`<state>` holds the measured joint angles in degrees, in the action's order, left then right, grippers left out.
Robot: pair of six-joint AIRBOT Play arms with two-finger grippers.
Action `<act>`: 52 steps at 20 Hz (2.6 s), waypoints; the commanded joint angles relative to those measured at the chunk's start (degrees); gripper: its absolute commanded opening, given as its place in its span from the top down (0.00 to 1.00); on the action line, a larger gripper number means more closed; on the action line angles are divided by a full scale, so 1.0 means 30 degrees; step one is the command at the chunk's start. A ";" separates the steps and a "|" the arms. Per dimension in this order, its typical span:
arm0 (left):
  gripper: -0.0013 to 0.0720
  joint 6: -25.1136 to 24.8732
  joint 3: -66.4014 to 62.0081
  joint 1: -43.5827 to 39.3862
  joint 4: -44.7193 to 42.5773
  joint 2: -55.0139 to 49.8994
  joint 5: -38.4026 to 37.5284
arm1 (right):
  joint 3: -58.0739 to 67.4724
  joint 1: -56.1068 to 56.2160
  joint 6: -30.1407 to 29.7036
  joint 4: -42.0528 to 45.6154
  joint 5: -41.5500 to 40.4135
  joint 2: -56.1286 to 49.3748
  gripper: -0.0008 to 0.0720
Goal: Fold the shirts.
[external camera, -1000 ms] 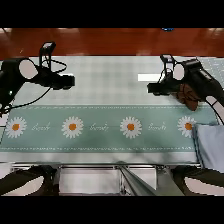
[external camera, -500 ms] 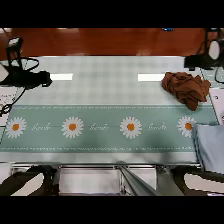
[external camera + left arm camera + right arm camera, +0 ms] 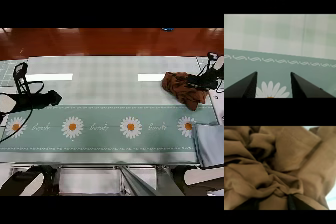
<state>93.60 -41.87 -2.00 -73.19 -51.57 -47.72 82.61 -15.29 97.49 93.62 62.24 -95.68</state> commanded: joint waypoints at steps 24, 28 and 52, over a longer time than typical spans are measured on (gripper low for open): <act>0.29 -0.3344 -0.1297 -0.0459 0.3767 0.3089 -0.2295 | 1.2939 -0.0182 -0.3803 -1.2160 0.2827 0.8735 0.95; 0.29 -0.3351 -0.1304 -0.0393 0.3752 0.3089 -0.1428 | 1.2990 0.1880 -0.4554 -1.3478 0.2776 0.9894 0.95; 0.29 -0.4051 0.1158 0.0175 0.4473 0.2601 -0.4845 | -0.0539 1.2794 -0.2047 -0.1690 0.6834 0.6390 0.95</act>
<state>82.21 -42.04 -0.58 -61.67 -43.33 -62.57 93.19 28.58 90.21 93.84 85.65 -76.07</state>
